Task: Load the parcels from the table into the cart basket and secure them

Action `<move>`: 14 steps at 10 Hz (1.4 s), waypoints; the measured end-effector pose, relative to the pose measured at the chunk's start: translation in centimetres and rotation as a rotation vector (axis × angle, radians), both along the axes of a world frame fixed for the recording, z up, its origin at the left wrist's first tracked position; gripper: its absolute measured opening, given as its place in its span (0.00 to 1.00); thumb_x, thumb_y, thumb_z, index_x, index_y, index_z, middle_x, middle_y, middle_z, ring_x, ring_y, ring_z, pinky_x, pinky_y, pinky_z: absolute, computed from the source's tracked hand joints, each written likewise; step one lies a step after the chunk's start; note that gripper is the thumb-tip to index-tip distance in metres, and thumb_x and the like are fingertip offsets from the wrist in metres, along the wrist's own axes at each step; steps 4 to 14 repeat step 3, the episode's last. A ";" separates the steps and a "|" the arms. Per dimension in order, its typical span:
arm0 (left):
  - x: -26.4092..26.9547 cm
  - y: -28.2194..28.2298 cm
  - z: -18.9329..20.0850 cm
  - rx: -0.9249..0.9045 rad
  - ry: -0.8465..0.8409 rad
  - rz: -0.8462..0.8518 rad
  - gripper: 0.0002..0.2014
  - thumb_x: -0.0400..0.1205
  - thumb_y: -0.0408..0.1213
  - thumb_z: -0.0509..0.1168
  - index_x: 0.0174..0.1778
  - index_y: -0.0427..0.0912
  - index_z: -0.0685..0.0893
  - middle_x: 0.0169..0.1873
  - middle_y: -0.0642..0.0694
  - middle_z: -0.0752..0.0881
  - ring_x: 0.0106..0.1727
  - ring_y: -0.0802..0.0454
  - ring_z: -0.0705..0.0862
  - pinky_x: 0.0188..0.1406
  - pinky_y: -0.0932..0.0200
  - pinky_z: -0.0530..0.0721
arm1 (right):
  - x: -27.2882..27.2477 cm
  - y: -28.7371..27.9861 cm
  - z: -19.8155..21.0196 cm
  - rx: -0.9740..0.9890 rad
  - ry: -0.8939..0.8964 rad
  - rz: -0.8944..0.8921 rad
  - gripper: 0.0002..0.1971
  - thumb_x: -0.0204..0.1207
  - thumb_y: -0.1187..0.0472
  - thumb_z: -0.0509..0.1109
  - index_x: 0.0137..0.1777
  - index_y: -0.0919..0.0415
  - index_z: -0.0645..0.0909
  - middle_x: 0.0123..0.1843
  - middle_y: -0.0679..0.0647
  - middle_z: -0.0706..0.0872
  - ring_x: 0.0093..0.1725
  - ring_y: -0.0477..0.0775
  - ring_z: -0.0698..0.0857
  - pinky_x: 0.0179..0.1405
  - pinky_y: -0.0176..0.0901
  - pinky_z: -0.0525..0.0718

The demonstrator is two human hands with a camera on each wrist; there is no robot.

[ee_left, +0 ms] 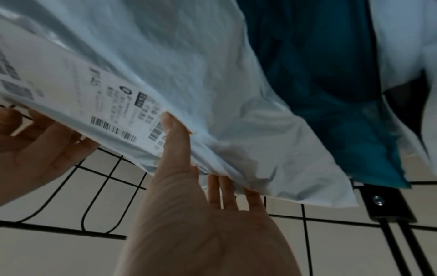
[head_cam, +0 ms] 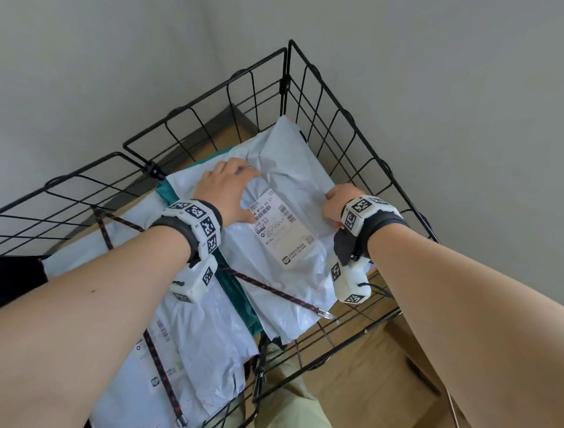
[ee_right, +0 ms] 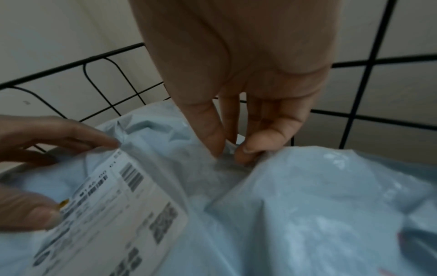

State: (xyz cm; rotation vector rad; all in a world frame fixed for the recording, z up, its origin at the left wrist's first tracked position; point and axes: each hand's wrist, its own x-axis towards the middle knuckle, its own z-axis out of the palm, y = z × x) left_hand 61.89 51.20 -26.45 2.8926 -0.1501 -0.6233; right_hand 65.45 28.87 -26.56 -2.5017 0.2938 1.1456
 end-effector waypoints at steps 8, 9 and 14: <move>-0.3 1.4 3.1 -0.160 -0.042 0.114 0.34 0.73 0.44 0.75 0.75 0.47 0.71 0.70 0.46 0.71 0.71 0.46 0.68 0.68 0.54 0.69 | -0.1 0.4 1.8 0.015 -0.153 -0.115 0.20 0.74 0.63 0.60 0.66 0.57 0.76 0.66 0.61 0.80 0.55 0.61 0.83 0.59 0.52 0.83; -0.3 1.4 3.1 -0.160 -0.042 0.114 0.34 0.73 0.44 0.75 0.75 0.47 0.71 0.70 0.46 0.71 0.71 0.46 0.68 0.68 0.54 0.69 | -0.1 0.4 1.8 0.015 -0.153 -0.115 0.20 0.74 0.63 0.60 0.66 0.57 0.76 0.66 0.61 0.80 0.55 0.61 0.83 0.59 0.52 0.83; -0.3 1.4 3.1 -0.160 -0.042 0.114 0.34 0.73 0.44 0.75 0.75 0.47 0.71 0.70 0.46 0.71 0.71 0.46 0.68 0.68 0.54 0.69 | -0.1 0.4 1.8 0.015 -0.153 -0.115 0.20 0.74 0.63 0.60 0.66 0.57 0.76 0.66 0.61 0.80 0.55 0.61 0.83 0.59 0.52 0.83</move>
